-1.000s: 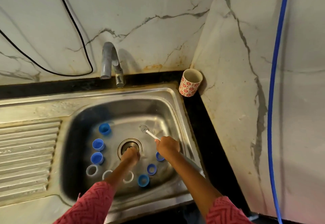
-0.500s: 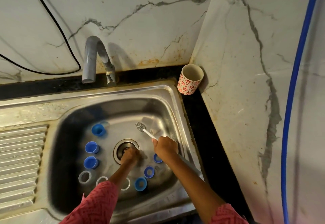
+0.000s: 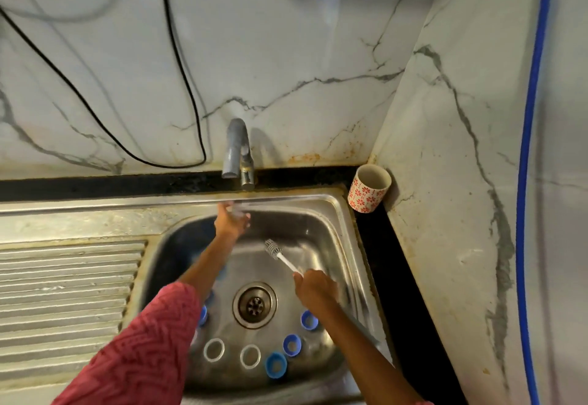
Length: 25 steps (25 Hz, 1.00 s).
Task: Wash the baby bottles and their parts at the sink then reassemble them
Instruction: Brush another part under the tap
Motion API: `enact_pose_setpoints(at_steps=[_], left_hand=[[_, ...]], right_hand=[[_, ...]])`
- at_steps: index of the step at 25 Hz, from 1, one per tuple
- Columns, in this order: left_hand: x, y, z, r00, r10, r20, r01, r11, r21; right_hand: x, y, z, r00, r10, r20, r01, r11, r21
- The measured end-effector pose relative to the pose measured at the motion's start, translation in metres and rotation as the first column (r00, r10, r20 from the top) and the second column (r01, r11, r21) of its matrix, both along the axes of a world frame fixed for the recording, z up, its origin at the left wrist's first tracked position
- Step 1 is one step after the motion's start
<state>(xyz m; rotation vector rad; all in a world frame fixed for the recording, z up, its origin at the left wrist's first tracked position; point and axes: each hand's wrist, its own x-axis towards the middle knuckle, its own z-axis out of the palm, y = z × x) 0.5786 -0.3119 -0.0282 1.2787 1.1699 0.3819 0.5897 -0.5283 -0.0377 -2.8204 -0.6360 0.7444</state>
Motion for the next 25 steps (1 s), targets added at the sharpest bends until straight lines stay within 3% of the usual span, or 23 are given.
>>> enact_pose_setpoints(at_steps=[3,7,14,17,20,24,25], left_hand=[[0.031,0.03,0.034,0.968,-0.184,-0.173,0.229,0.927,0.296],[0.049,0.037,0.041,0.945,-0.158,-0.287,0.234,0.939,0.251],[0.054,0.037,0.04,0.948,-0.125,-0.294,0.214,0.932,0.294],[0.045,0.042,0.043,0.957,-0.154,-0.246,0.205,0.959,0.198],[0.03,0.038,0.032,0.985,-0.17,-0.011,0.17,0.985,-0.024],[-0.015,0.005,-0.019,0.903,-0.415,-0.113,0.389,0.9,-0.195],[-0.025,-0.003,-0.026,0.9,-0.428,-0.082,0.402,0.889,-0.221]], right_hand=[[-0.007,0.012,0.006,1.0,0.017,0.016,-0.018,1.0,0.013],[-0.015,0.02,0.009,1.0,-0.015,0.021,0.015,0.999,0.03],[-0.012,0.028,0.012,0.996,-0.08,0.032,0.079,0.997,0.011],[-0.015,0.037,0.015,0.996,-0.088,0.034,0.088,0.996,0.005],[-0.018,0.043,0.017,0.993,-0.113,0.029,0.113,0.994,0.007],[-0.023,0.038,0.016,0.987,-0.155,0.036,0.156,0.988,-0.016],[-0.025,0.035,0.016,0.986,-0.164,0.038,0.165,0.986,-0.023]])
